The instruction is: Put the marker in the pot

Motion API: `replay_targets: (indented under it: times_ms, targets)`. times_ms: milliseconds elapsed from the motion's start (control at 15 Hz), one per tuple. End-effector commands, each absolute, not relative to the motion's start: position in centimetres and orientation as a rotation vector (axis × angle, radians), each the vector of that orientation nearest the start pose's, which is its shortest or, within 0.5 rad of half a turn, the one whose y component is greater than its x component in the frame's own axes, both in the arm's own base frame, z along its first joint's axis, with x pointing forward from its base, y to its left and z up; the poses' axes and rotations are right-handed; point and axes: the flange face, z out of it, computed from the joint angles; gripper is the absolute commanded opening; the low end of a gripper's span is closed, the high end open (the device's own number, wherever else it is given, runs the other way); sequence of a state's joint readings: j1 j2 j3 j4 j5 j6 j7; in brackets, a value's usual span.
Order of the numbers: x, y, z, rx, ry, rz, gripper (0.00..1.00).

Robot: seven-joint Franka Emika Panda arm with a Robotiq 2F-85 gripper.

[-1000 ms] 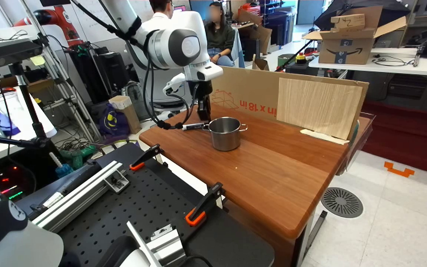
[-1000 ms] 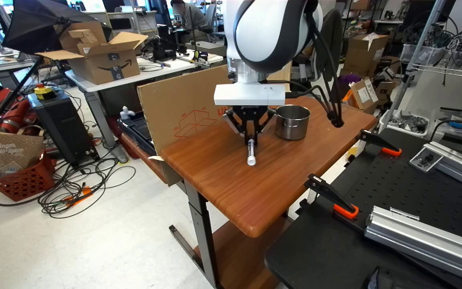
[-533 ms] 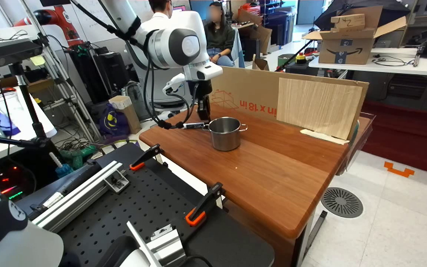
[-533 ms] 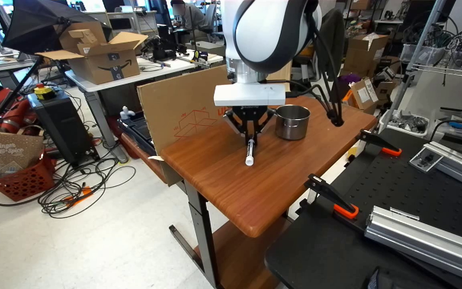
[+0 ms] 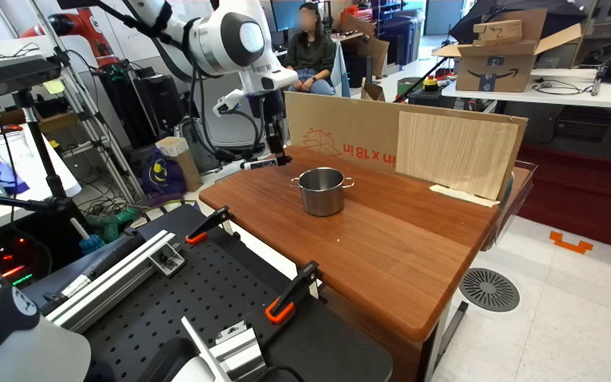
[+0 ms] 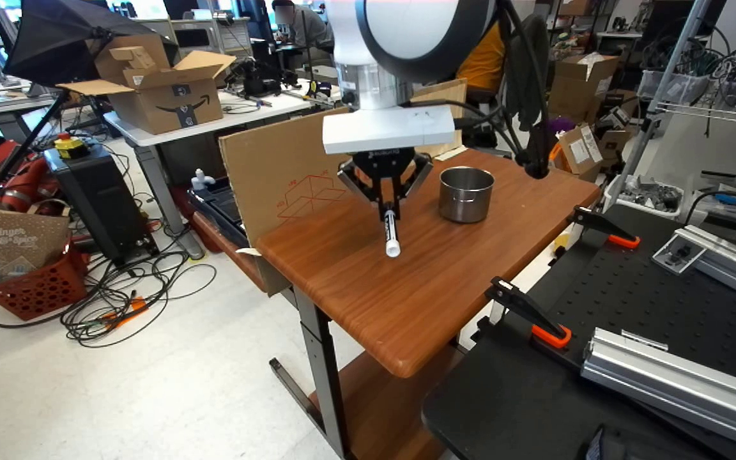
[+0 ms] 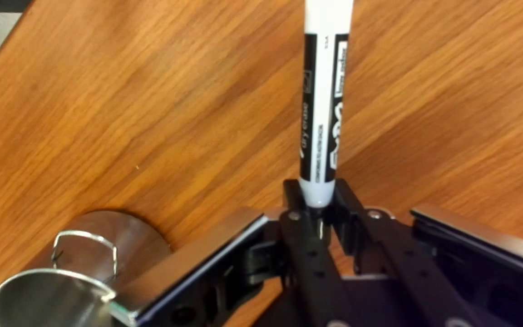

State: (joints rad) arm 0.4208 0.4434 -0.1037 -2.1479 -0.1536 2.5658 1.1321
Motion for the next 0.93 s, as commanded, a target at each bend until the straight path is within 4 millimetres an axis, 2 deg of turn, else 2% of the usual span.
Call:
replay_targets:
  times_ms: [0, 267, 467, 667, 867]
  targets:
    - [51.9, 17.6, 23.3, -3.124, 1.074, -0.211, 0.05]
    - [50.9, 16.7, 27.9, -3.144, 1.103, -0.403, 0.05]
    - [49.9, 15.7, 30.5, -3.155, 1.135, -0.553, 0.05]
    - [49.2, 14.4, 32.1, -3.149, 1.192, -0.709, 0.05]
    - [48.8, 13.0, 32.7, -3.149, 1.244, -0.83, 0.05]
